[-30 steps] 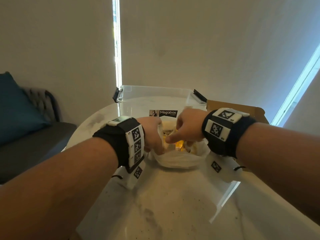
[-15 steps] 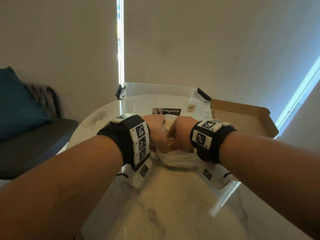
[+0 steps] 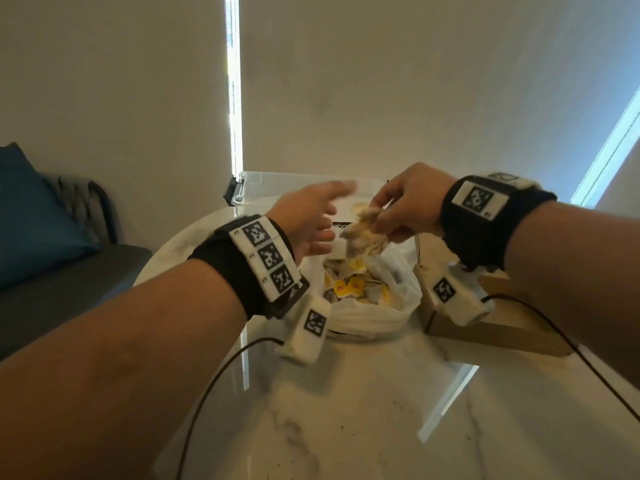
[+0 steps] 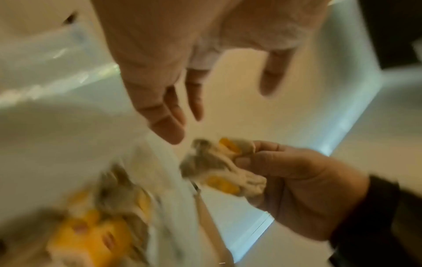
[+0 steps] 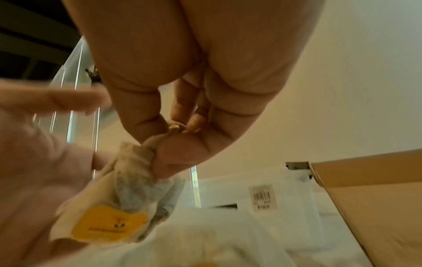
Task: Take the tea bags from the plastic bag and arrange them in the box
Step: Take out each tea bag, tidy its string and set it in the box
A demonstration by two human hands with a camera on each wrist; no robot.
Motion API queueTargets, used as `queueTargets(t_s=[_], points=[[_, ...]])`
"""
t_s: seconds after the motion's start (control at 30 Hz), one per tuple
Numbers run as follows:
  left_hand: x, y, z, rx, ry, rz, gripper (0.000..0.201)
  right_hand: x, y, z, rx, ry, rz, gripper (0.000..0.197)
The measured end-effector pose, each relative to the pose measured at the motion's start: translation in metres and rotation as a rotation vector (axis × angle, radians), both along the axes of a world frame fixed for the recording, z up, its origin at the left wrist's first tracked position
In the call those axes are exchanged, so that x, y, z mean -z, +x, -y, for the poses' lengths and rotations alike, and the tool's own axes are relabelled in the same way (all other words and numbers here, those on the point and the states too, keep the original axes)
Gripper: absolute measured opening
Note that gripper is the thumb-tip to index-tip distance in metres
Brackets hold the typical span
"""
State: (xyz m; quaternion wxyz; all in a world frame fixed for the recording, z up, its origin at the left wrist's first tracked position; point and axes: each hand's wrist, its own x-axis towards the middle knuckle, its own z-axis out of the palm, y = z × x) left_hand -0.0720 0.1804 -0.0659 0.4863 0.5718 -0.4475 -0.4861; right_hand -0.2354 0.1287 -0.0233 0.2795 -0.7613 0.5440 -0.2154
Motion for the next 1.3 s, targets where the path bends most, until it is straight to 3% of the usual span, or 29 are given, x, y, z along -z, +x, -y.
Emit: queueTargets(t_s=[0.07, 0.2, 0.27, 0.33, 0.4, 0.47, 0.63, 0.8, 0.93, 1.03, 1.1, 1.2, 1.3], points=[[0.000, -0.003, 0.002, -0.021, 0.134, -0.287, 0.064, -0.014, -0.004, -0.003, 0.010, -0.014, 0.078, 0.017], [0.004, -0.004, 0.006, 0.071, 0.216, -0.641, 0.081, -0.025, -0.002, -0.009, -0.004, 0.011, 0.262, 0.018], [0.004, -0.008, 0.006, 0.128, 0.190, -0.780, 0.083, -0.020, 0.004, -0.012, -0.032, 0.047, 0.295, 0.019], [0.003, -0.012, 0.006, 0.192, 0.161, -0.859, 0.070, -0.011, 0.010, -0.014, -0.050, 0.074, 0.222, 0.016], [0.003, -0.016, 0.009, 0.224, 0.166, -0.865, 0.044, -0.004, 0.013, -0.014, -0.078, 0.049, 0.065, 0.013], [0.006, -0.019, 0.012, 0.221, 0.171, -0.811, 0.031, -0.003, 0.011, -0.014, -0.089, 0.008, -0.073, 0.012], [0.016, -0.033, 0.022, 0.098, 0.143, -0.647, 0.021, -0.014, -0.013, -0.004, 0.041, 0.032, 0.065, 0.018], [0.021, -0.059, 0.026, 0.082, -0.031, -0.303, 0.021, -0.016, -0.040, -0.002, 0.062, 0.054, 0.056, 0.028], [0.024, -0.081, 0.034, 0.123, -0.090, -0.148, 0.024, -0.012, -0.056, -0.001, 0.039, 0.013, -0.072, 0.007], [0.026, -0.092, 0.037, 0.137, -0.030, -0.209, 0.035, -0.013, -0.074, 0.003, 0.077, -0.073, -0.084, 0.004], [0.025, -0.097, 0.039, 0.170, 0.032, -0.317, 0.036, -0.014, -0.086, 0.004, 0.098, -0.077, -0.030, 0.005], [0.020, -0.106, 0.039, 0.223, 0.132, -0.506, 0.021, -0.017, -0.102, 0.003, 0.077, -0.039, 0.053, 0.002], [0.017, -0.117, 0.037, 0.260, 0.227, -0.686, 0.031, -0.019, -0.116, 0.003, 0.050, -0.043, 0.091, 0.010]])
